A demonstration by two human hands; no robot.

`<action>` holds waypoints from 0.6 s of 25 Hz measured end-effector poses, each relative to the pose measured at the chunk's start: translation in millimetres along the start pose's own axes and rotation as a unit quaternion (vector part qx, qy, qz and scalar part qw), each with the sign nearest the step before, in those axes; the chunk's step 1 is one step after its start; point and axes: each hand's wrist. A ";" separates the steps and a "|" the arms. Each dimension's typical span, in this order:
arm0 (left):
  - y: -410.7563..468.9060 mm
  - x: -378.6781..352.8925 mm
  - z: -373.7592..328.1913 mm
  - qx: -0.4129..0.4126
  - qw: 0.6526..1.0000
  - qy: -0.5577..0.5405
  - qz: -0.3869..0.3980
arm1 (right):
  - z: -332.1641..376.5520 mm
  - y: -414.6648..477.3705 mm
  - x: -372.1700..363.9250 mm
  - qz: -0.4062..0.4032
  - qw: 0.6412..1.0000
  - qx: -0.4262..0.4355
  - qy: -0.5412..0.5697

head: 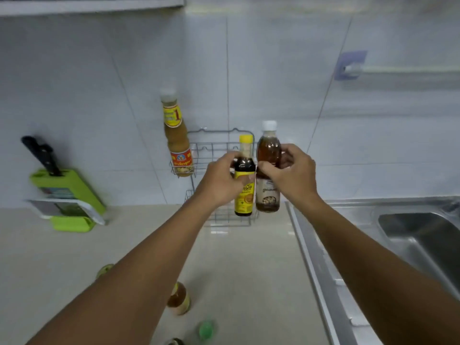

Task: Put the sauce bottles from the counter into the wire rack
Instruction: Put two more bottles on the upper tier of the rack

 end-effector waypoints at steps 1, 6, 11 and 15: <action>4.7 15.3 -11.5 -0.024 0.999 0.002 -0.025 | 13.4 11.0 0.3 -0.013 1.000 0.021 0.007; 30.1 86.7 -34.2 -0.098 0.983 0.007 -0.153 | 74.8 61.0 -18.8 -0.024 0.994 0.098 0.051; 55.4 78.1 -1.8 -0.097 0.974 0.077 -0.191 | 69.9 74.8 -52.5 0.006 0.996 0.089 0.027; 55.4 63.9 11.5 -0.081 0.978 0.076 -0.178 | 50.4 71.4 -70.7 0.049 0.996 0.074 0.011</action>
Point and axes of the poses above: each hand's wrist, its own y-axis towards the middle knuckle, its own x-axis out of the back of the hand, z = x × y, and after that the axes turned 6 degrees about x, right-handed
